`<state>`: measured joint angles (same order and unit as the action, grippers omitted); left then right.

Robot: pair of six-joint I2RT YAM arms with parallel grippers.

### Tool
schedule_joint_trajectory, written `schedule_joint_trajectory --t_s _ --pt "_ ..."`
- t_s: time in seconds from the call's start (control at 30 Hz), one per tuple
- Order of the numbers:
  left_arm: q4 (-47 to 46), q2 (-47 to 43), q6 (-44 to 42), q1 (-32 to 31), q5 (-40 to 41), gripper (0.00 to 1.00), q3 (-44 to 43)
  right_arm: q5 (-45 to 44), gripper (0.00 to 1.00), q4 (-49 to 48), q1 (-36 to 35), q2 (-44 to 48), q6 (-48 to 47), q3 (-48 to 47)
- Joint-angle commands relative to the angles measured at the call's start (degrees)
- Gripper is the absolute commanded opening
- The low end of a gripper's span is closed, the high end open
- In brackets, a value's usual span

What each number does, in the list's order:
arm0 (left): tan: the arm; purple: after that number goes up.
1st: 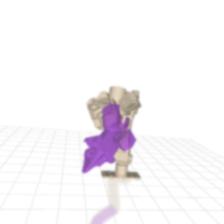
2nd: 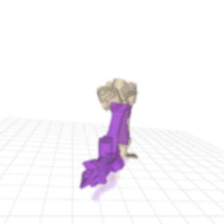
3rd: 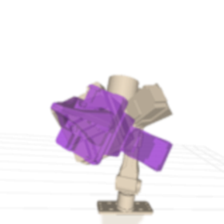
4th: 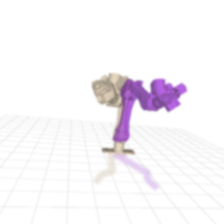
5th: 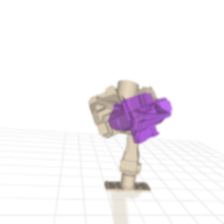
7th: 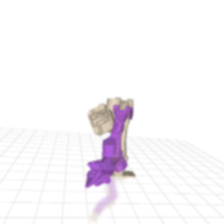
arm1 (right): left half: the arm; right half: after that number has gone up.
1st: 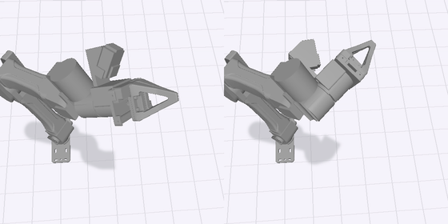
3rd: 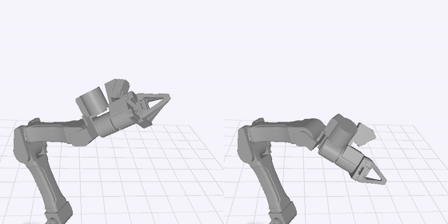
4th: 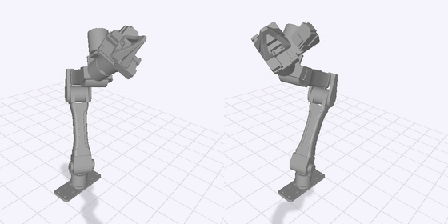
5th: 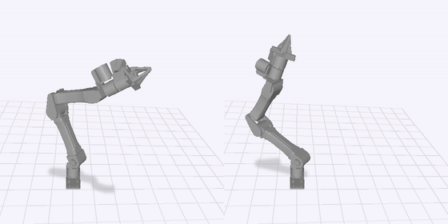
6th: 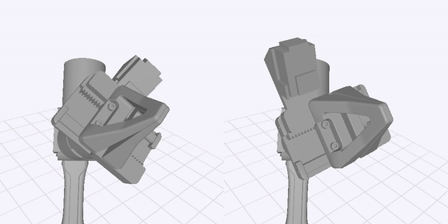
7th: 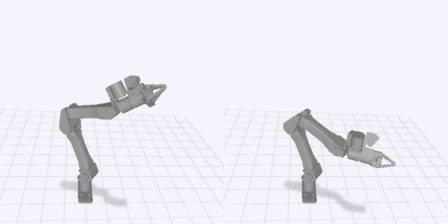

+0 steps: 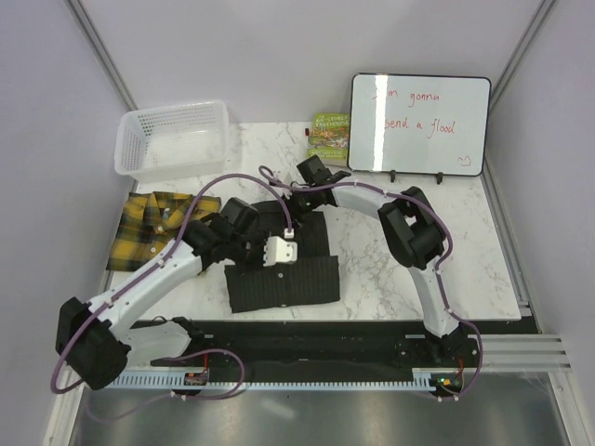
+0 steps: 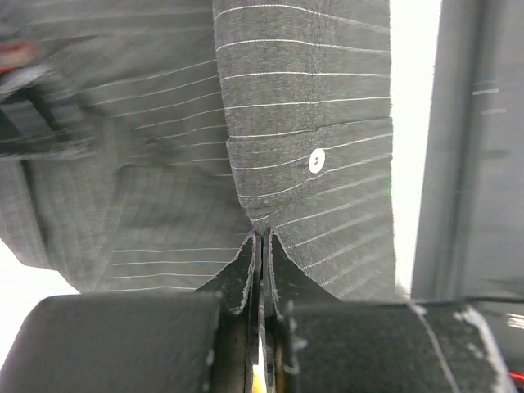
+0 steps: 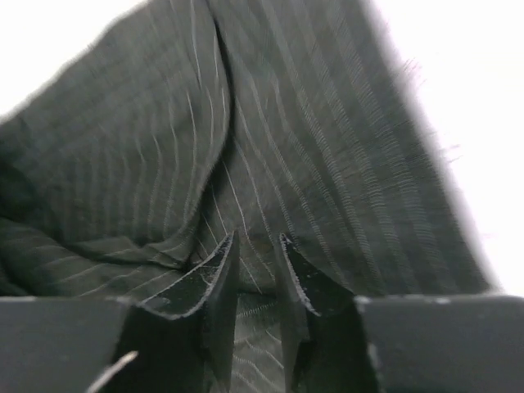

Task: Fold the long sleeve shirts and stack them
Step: Fold the shirt

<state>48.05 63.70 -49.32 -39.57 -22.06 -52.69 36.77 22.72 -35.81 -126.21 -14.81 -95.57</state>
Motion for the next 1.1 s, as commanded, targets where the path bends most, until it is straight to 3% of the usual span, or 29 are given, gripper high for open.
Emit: schedule_joint_trajectory --t_s 0.0,0.2,0.37,0.67,0.8,1.07 --pt "-11.5 7.0 -12.4 6.3 -2.4 0.02 -0.2 0.4 0.29 1.9 -1.0 -2.5 -1.5 -1.5" --pt "-27.0 14.1 -18.6 8.0 -1.0 0.02 8.6 1.1 0.19 3.8 -0.9 -4.1 -2.9 -0.5" --pt "-27.8 16.9 -15.0 5.0 -1.6 0.02 11.5 2.9 0.17 5.2 -1.2 -1.2 -4.2 4.2" --pt "-22.8 8.3 -5.1 -4.7 -5.2 0.02 18.8 8.4 0.21 5.0 -2.0 12.3 -1.9 20.2" --pt "-21.5 3.9 -5.7 -5.2 -5.3 0.02 20.0 9.9 0.24 7.2 -1.1 15.6 -0.7 16.0" --pt "-19.5 3.6 -6.8 -5.1 -5.7 0.02 16.8 8.0 0.27 11.8 1.9 7.7 -3.4 3.5"
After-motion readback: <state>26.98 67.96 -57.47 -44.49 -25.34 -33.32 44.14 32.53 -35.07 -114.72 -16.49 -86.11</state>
